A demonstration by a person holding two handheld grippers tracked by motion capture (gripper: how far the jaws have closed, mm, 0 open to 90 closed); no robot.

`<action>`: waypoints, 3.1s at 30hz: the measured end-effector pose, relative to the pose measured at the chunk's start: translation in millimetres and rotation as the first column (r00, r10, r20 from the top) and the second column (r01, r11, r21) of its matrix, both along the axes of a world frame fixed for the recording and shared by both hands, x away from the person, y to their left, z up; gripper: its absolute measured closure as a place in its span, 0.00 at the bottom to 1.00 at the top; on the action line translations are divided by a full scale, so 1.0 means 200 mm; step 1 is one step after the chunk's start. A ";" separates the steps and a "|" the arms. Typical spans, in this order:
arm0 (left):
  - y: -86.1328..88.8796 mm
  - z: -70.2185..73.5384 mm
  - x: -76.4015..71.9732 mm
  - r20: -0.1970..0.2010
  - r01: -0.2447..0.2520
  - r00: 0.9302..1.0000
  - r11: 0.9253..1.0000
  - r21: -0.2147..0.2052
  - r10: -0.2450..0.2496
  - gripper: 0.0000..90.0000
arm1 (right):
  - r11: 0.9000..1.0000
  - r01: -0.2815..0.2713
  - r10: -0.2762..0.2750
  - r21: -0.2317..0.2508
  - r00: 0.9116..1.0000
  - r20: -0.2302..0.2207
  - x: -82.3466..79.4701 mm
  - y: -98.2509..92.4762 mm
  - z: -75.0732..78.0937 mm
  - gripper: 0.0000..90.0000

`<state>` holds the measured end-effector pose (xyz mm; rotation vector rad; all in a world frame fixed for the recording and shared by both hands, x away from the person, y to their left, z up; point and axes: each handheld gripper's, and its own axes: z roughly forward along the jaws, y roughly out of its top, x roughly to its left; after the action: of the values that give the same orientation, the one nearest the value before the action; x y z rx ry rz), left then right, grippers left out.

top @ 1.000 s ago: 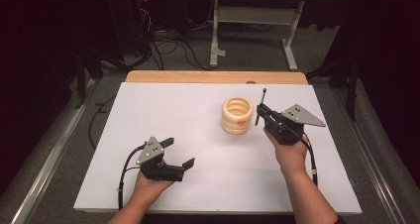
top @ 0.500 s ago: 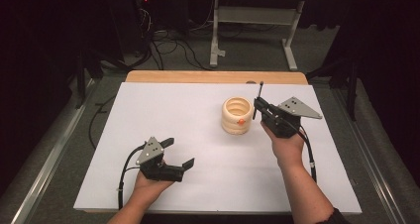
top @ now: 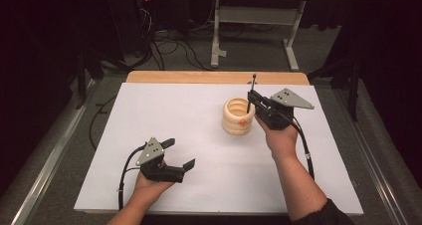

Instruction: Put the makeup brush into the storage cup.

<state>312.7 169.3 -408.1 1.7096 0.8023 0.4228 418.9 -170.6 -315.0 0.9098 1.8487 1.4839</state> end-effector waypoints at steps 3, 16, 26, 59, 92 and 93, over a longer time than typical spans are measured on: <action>0.00 0.00 0.00 0.002 0.001 1.000 1.000 -0.002 -0.001 0.01 | 1.000 -0.002 0.002 -0.005 1.000 -0.003 0.02 0.02 0.00 0.96; 0.00 0.00 0.00 0.005 0.006 1.000 1.000 -0.006 -0.006 0.01 | 1.000 -0.002 0.002 0.004 0.999 -0.054 0.09 0.04 -0.06 0.96; 0.00 0.01 0.00 0.006 0.011 1.000 1.000 -0.007 -0.011 0.01 | 1.000 -0.003 0.003 0.004 0.997 -0.081 0.12 0.04 -0.11 0.96; 0.00 0.01 -0.01 0.010 0.018 1.000 1.000 -0.001 -0.018 0.02 | 0.999 0.007 -0.013 -0.035 0.984 -0.176 0.15 0.04 -0.27 0.96; 0.00 0.01 -0.01 0.011 0.017 1.000 1.000 0.003 -0.017 0.02 | 0.999 -0.047 0.042 -0.019 0.979 -0.199 0.06 0.00 -0.23 0.47; 0.00 0.01 -0.01 0.011 0.016 1.000 1.000 0.003 -0.016 0.02 | 0.999 -0.046 0.041 -0.019 0.980 -0.196 0.05 0.00 -0.23 0.45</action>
<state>311.5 168.6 -406.6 1.7145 0.7796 0.4220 429.5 -171.2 -360.9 1.0425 2.0342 1.4393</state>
